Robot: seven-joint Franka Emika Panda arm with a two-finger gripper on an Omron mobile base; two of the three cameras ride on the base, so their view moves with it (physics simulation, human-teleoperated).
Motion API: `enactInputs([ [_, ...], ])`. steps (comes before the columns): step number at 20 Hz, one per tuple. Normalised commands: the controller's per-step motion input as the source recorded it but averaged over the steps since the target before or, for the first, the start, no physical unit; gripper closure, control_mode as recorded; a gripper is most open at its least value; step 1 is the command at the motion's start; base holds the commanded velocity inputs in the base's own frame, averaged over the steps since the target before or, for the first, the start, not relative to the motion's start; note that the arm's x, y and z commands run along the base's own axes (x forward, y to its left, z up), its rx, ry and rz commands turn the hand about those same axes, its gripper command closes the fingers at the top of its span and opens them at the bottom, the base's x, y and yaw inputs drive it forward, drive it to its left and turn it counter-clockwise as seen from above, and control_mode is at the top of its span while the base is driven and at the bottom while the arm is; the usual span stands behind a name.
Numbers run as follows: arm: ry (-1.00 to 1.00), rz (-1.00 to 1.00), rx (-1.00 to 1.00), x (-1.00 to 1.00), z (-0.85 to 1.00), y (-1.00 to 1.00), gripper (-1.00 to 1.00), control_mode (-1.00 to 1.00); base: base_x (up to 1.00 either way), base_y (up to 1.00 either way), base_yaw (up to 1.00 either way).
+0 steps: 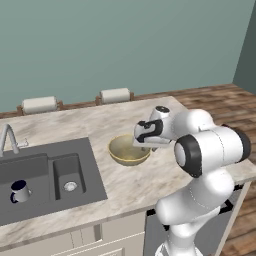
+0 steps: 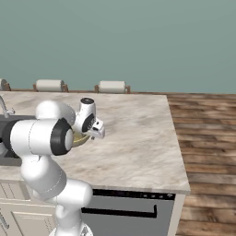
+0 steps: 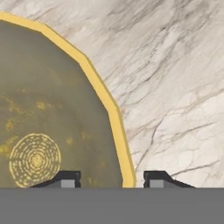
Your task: Pick the mug and place it in the sink. Pick the bowl and place it in the open cabinet and then close the cabinet.
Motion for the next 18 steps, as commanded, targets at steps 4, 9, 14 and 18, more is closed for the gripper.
enactInputs([
  [4,-0.05,0.0,0.0,0.0,-0.01,0.25,1.0,-1.0,0.0,0.0,0.0],
  [9,-0.01,0.0,0.0,-0.07,0.0,0.11,1.0,-1.0,0.0,0.0,0.0],
  [14,-0.01,-0.02,0.0,-0.24,0.02,0.0,1.0,-1.0,0.0,0.0,0.0],
  [18,0.04,-0.2,0.0,-0.01,0.38,0.0,1.0,-1.0,0.0,0.0,0.0],
])
